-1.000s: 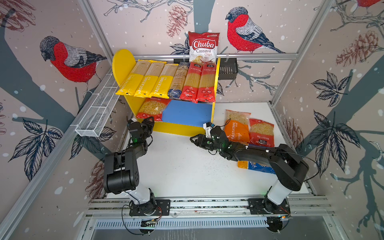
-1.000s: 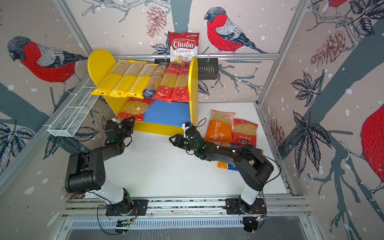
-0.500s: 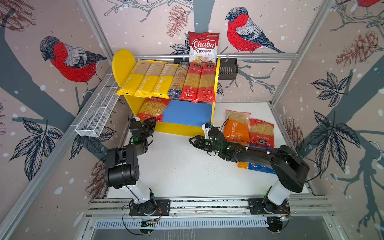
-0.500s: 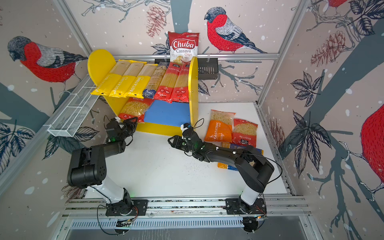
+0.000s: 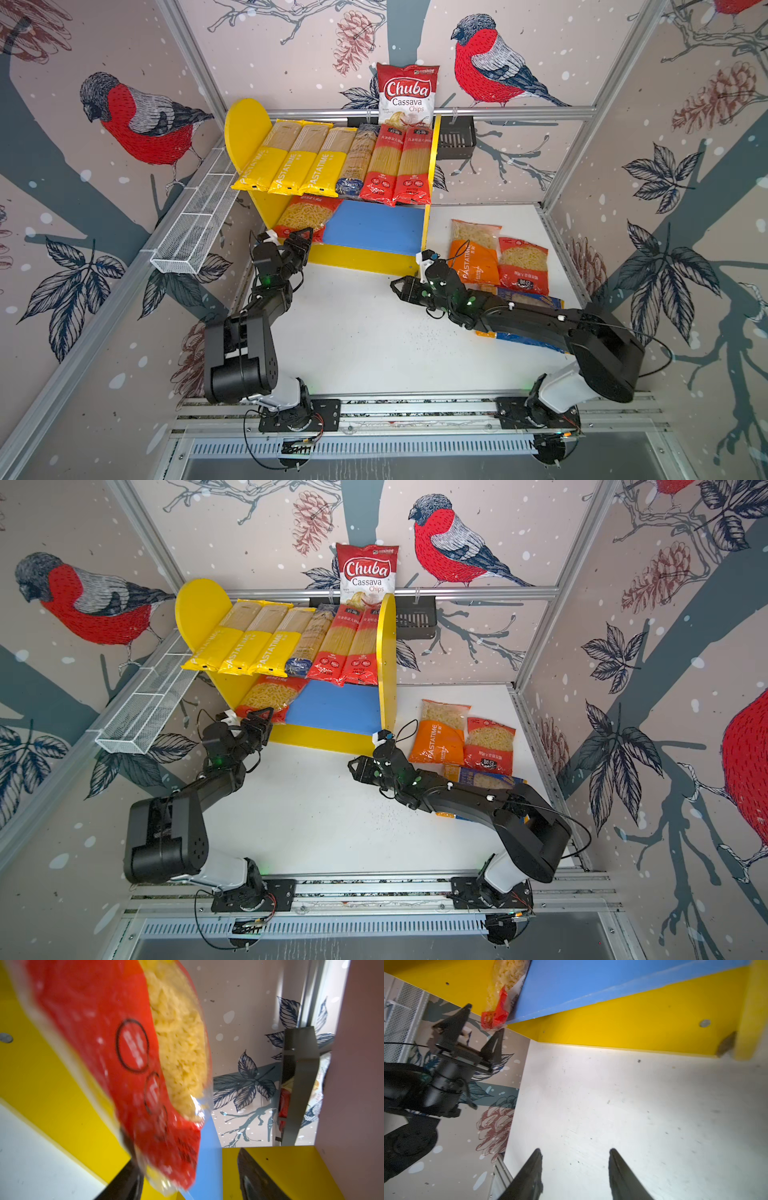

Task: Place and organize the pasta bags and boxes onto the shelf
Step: 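Pull the left gripper back from the shelf while the right reaches the red fusilli bag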

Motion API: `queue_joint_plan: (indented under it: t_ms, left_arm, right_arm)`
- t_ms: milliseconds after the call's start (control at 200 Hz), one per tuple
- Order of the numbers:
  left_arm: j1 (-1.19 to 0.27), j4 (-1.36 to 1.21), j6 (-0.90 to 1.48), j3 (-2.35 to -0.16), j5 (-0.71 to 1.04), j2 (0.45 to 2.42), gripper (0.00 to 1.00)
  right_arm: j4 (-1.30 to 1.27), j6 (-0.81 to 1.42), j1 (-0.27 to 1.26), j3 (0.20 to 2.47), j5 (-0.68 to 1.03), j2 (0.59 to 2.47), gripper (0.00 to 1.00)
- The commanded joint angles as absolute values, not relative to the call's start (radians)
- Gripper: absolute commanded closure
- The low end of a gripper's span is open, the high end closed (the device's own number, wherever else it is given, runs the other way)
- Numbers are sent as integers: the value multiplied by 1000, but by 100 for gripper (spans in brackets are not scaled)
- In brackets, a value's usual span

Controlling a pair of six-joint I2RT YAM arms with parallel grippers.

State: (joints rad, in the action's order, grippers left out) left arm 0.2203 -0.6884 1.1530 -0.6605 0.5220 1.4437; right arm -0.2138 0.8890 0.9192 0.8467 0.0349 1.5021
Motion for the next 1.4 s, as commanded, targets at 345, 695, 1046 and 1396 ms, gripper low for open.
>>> queue_joint_plan:
  t_ms: [345,695,1046,1396]
  left_arm:
    - [-110,-318,893,-444,259,995,31]
    - [-657,-383,774,-382,-88,985,30]
    - [-784,-531,750,-455,-54,1205,30]
    - [-789,-565,755,-468,-23,1260,30]
  right_arm:
    - [173,637,417,849,-57,1324,47]
    - [149,625,-75,874,-100,1436,33]
    - [109,576,-208,893,-124,1594,8]
    - [41,535,-229,932,40,1724,10]
